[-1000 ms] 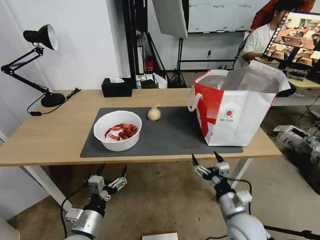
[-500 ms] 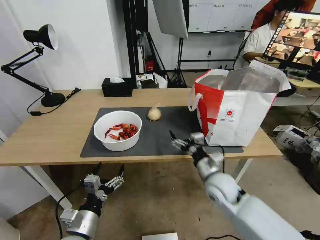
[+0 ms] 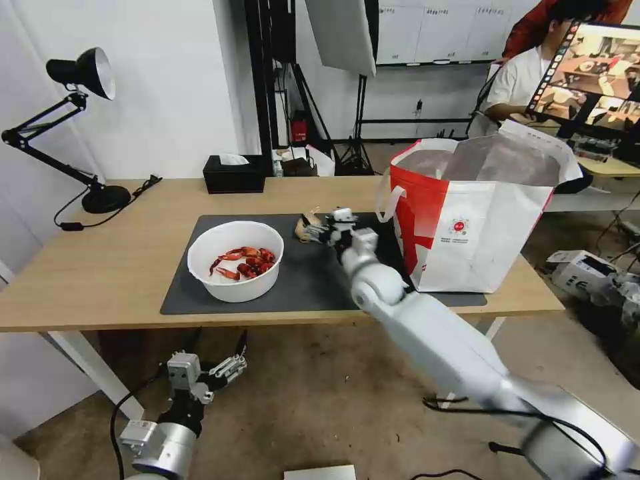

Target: Pick up the trash from the table and place it into the takeout bag.

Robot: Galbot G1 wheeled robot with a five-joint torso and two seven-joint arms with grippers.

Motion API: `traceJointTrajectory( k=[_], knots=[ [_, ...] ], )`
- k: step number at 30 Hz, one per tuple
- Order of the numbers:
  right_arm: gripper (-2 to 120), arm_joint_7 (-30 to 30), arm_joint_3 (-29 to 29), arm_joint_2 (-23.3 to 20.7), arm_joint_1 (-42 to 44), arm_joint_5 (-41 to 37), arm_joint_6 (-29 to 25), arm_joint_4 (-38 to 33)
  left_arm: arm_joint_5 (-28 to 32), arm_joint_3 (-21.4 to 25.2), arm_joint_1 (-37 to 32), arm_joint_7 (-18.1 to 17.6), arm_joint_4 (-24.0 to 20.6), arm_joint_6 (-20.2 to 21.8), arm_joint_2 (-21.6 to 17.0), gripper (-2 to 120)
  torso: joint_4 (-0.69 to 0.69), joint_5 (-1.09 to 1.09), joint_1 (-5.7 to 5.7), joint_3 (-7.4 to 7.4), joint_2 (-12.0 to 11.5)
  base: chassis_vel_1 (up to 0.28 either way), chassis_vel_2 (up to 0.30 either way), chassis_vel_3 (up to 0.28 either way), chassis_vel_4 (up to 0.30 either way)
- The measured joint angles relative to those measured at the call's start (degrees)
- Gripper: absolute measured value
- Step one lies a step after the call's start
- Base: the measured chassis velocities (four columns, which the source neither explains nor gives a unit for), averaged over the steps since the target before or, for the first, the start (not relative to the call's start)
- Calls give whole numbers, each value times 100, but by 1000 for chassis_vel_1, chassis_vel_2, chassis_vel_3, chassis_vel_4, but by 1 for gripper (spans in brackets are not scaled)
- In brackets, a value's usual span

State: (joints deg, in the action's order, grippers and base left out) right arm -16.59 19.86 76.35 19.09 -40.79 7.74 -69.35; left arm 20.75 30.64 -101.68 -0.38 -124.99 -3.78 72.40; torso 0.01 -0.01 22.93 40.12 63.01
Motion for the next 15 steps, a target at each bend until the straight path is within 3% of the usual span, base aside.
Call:
traceJointTrajectory(
  k=[7, 15],
  knots=[
    [100, 49, 65, 560, -473, -97, 752, 707, 53, 17, 13, 0, 12, 1, -11, 100, 0, 0, -1, -1, 0, 0, 0, 0, 0],
    [100, -116, 68, 840, -609, 235, 1092, 1058, 94, 54, 19, 1, 11, 2, -26, 100, -1, 1, -1, -1, 1, 0, 0, 0, 0]
  ],
)
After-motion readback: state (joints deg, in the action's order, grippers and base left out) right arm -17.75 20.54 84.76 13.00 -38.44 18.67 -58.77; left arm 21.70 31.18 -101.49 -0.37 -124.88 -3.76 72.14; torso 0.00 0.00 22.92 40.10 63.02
